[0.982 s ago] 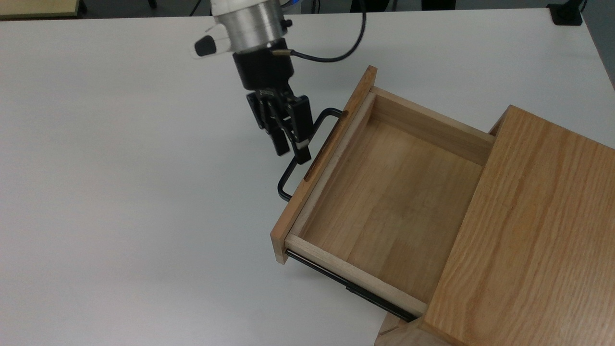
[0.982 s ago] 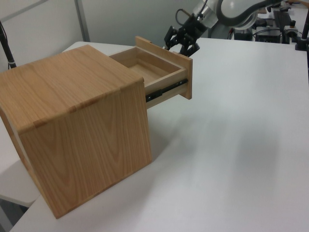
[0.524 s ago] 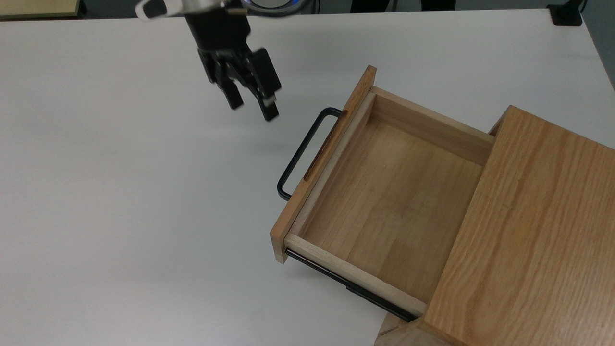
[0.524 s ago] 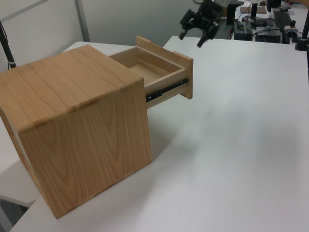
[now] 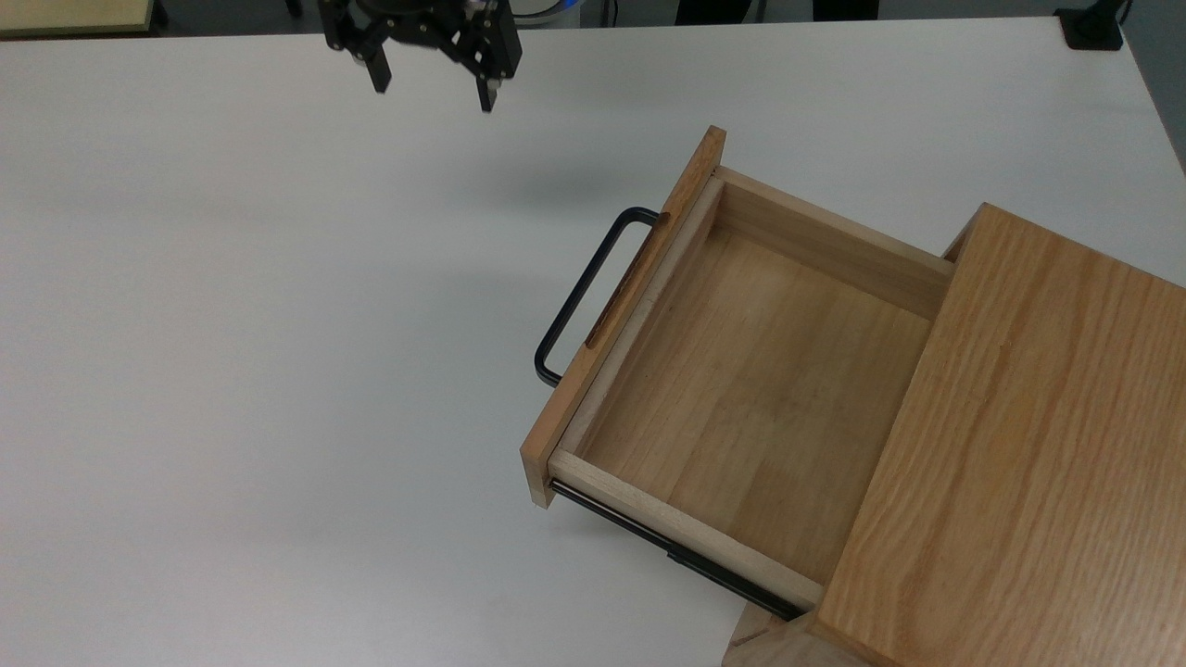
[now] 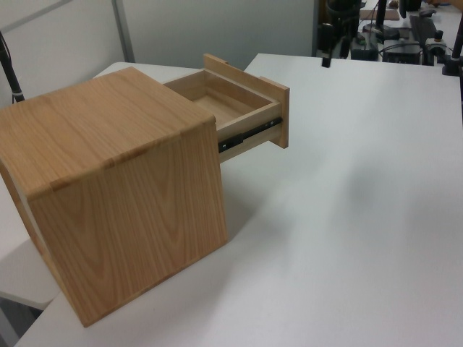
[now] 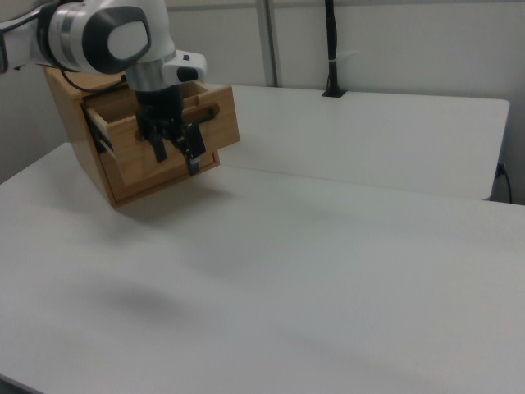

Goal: Open the drawer by sliding it

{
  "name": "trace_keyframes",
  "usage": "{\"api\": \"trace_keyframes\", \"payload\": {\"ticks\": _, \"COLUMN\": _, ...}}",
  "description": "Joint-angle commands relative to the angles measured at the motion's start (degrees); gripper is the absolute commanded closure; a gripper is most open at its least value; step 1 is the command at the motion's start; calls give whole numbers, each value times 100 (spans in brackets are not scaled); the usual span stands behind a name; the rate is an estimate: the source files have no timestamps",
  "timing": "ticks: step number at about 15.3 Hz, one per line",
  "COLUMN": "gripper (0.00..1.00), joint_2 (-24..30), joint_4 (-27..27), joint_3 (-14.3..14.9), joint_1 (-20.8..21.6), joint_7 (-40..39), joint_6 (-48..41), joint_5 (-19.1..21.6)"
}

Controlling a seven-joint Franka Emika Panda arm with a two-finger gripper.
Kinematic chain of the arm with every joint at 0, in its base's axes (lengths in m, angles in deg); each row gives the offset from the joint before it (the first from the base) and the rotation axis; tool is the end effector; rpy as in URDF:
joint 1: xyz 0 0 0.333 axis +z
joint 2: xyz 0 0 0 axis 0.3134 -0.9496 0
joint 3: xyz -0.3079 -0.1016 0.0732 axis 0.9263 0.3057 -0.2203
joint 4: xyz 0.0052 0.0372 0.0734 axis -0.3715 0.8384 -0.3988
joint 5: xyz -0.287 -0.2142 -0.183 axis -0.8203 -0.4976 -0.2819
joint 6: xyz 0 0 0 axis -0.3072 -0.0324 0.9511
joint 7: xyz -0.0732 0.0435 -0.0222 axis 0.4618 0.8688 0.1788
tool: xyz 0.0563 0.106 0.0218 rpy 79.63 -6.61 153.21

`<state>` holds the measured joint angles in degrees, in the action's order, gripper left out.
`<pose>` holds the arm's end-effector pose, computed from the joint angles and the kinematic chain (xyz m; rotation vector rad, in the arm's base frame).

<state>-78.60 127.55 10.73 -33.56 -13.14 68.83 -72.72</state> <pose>0.5832 -0.0201 0.5788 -3.1158 0.2824 -0.0618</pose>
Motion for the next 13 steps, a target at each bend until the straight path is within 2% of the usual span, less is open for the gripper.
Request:
{"api": "trace_keyframes", "payload": {"ticks": 1, "gripper": 0, "joint_2": 45, "joint_4": -231, "joint_3": 118, "joint_1": 429, "joint_7": -508, "joint_6": -766, "joint_5": -397}}
{"api": "trace_keyframes", "payload": {"ticks": 2, "gripper": 0, "joint_2": 79, "joint_4": -240, "joint_3": 293, "joint_1": 640, "joint_7": -377, "joint_6": -793, "joint_5": -432}}
{"api": "trace_keyframes", "payload": {"ticks": 5, "gripper": 0, "joint_2": 150, "joint_4": -249, "joint_3": 1442, "joint_1": 1789, "joint_7": -200, "joint_6": -767, "joint_5": -494}}
{"api": "trace_keyframes", "payload": {"ticks": 6, "gripper": 0, "joint_2": 176, "joint_4": -249, "joint_3": 1716, "joint_1": 2028, "joint_7": -200, "joint_6": -785, "joint_5": -477}}
{"api": "trace_keyframes", "payload": {"ticks": 7, "gripper": 0, "joint_2": 176, "joint_4": -240, "joint_3": 1805, "joint_1": 2144, "joint_7": -191, "joint_6": -767, "joint_5": -477}}
{"api": "trace_keyframes", "payload": {"ticks": 13, "gripper": 0, "joint_2": 150, "joint_4": -231, "joint_3": 1824, "joint_1": 2171, "joint_7": -182, "joint_6": -706, "joint_5": -459}}
